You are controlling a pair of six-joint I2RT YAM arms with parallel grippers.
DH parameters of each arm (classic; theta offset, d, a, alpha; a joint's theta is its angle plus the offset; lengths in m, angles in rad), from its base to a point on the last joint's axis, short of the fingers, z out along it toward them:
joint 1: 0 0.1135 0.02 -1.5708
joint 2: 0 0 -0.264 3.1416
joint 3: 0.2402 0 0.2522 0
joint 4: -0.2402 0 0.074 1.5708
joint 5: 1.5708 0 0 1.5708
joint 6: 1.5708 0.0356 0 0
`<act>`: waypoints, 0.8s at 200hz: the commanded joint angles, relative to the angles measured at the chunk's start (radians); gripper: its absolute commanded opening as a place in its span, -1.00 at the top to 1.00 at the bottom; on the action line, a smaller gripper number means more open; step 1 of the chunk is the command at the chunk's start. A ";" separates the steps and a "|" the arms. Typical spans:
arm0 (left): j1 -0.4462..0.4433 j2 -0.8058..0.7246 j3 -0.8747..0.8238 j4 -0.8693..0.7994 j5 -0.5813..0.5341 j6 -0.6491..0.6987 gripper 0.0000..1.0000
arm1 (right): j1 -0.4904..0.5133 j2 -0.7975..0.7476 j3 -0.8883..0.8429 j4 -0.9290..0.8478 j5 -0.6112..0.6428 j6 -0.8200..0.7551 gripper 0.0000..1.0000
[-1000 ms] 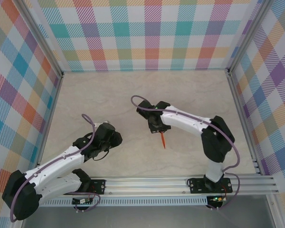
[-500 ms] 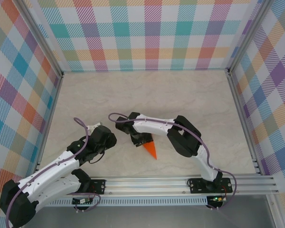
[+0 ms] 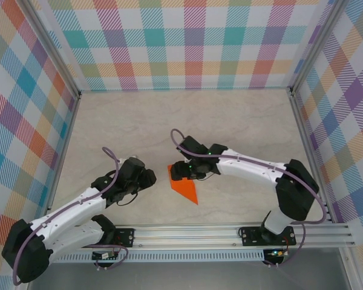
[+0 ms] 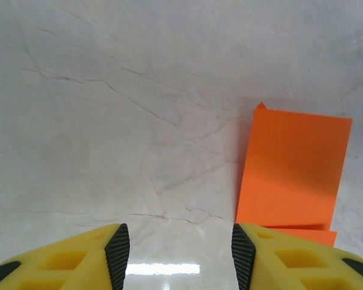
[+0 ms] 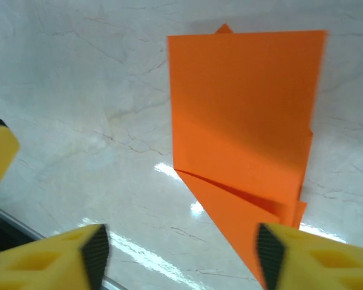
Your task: Fold a paper plane with a square sheet of paper (pick it up from the middle)
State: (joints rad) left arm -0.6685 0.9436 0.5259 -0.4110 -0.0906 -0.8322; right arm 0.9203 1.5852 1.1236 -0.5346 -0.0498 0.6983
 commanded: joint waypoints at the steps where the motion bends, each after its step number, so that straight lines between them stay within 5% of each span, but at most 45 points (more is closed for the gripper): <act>1: 0.015 0.068 0.008 0.105 0.132 0.021 -0.02 | -0.086 -0.050 -0.152 0.215 -0.191 0.020 0.10; 42: 0.016 0.216 0.032 0.226 0.255 -0.007 -0.02 | -0.163 -0.045 -0.261 0.332 -0.367 -0.010 0.58; 160: 0.008 0.353 0.054 0.288 0.310 -0.065 -0.05 | -0.234 0.082 -0.345 0.427 -0.452 -0.032 0.68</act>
State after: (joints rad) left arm -0.6689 1.2736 0.5419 -0.1352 0.1947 -0.8867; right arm 0.7071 1.6489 0.8177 -0.1589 -0.4660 0.6872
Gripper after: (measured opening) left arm 0.524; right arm 0.157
